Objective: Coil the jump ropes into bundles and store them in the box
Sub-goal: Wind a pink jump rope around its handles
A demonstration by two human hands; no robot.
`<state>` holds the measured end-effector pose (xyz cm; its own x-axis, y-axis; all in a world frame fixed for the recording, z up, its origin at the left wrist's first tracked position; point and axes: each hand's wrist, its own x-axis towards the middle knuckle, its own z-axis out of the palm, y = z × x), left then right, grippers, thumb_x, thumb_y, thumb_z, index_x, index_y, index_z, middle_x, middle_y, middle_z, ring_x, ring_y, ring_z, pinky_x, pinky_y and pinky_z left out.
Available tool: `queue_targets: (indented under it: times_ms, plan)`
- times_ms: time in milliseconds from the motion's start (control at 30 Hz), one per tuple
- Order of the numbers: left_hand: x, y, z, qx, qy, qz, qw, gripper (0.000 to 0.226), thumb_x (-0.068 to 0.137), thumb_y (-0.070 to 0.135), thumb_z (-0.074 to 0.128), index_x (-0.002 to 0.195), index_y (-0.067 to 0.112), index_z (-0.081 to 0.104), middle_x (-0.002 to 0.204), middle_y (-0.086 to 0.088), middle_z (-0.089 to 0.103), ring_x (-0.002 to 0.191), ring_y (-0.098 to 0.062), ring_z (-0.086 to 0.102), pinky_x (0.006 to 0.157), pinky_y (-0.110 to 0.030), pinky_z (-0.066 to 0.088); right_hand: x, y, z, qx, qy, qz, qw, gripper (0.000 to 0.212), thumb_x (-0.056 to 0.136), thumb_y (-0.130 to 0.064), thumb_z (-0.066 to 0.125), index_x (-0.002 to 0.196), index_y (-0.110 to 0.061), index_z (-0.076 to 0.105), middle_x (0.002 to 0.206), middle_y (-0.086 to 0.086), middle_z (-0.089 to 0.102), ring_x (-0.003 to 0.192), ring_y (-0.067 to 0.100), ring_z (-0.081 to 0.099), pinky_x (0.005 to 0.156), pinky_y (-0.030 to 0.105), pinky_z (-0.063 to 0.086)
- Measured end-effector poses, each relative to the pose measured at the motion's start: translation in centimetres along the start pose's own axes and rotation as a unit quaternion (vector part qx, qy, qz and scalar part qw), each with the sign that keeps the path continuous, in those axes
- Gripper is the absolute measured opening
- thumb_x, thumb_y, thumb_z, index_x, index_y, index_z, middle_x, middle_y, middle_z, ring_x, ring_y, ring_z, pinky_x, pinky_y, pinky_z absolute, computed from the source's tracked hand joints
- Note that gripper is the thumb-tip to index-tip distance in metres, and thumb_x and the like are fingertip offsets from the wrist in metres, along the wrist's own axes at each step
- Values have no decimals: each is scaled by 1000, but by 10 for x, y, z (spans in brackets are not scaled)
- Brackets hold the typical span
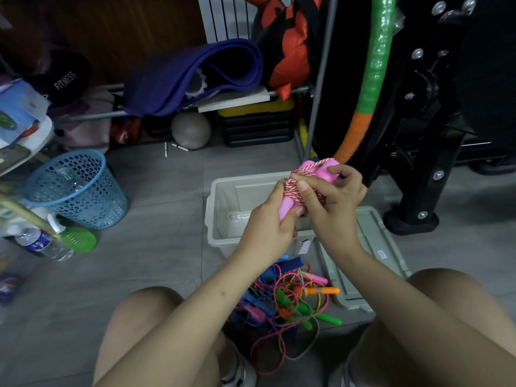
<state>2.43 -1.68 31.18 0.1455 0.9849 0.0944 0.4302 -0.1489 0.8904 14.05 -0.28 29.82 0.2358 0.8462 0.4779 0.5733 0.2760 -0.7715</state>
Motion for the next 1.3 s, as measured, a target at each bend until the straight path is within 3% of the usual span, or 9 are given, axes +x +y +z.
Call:
queue_targets:
  times_ms: [233,333,400,567,733,933,1067,1167,1300]
  plan:
    - [-2,1,2,-1,29,20,999,49,94,19,53,140,27,38,81,5,60,66,-9,58,61,-14,44,5,-7,-2,182,-6,191,964,91,64,-45,76,139,-31,27,134,5,32,124,18,40,105,41,39]
    - [-1,1,3,-2,38,21,999,50,93,24,55,140,30,38,92,1,66,70,-13,64,66,-21,51,7,-10,-3,404,-95,258,873,80,82,-14,71,141,-32,20,115,3,59,89,17,67,71,39,55]
    - [-1,2,0,-10,30,21,999,46,90,36,56,135,35,44,94,6,68,74,-12,65,70,-29,54,11,-7,-3,425,-110,251,863,74,87,-4,62,143,-30,21,106,-2,65,79,13,68,62,35,55]
    - [14,-9,-22,-24,27,23,999,28,87,32,65,115,33,66,92,2,66,70,3,53,70,-23,46,15,1,-3,385,-144,243,879,56,88,-2,60,128,-35,37,115,2,61,86,13,65,60,28,53]
    - [19,-8,-27,-73,62,49,994,34,74,1,76,82,31,63,86,7,66,77,-7,61,73,-27,53,17,1,-4,379,-185,260,869,75,90,-5,56,147,-34,16,117,-8,63,92,13,64,61,28,54]
    - [18,-9,-28,21,91,184,978,21,78,4,70,92,19,74,87,16,59,82,4,57,73,-11,46,19,0,-5,388,-227,254,856,78,89,-3,57,147,-36,16,112,-11,67,96,15,64,78,38,54]
    - [18,-15,-25,129,142,275,942,12,83,-1,65,92,3,73,89,-3,63,85,-3,55,80,-10,44,20,0,-8,429,-248,262,828,77,91,-1,51,148,-38,14,126,-2,59,102,18,63,85,40,53]
    - [19,-14,-24,152,151,284,934,11,87,3,59,90,1,69,91,-9,63,86,-12,56,80,-16,45,20,-1,-11,439,-263,243,824,75,89,-12,53,148,-36,13,113,-10,65,99,16,64,83,38,53]
    - [16,-9,-24,109,131,242,955,9,88,3,56,91,2,64,92,5,54,82,-6,52,73,-13,44,20,-1,-11,418,-281,223,835,86,79,-25,54,149,-36,4,110,-16,63,100,16,64,83,38,54]
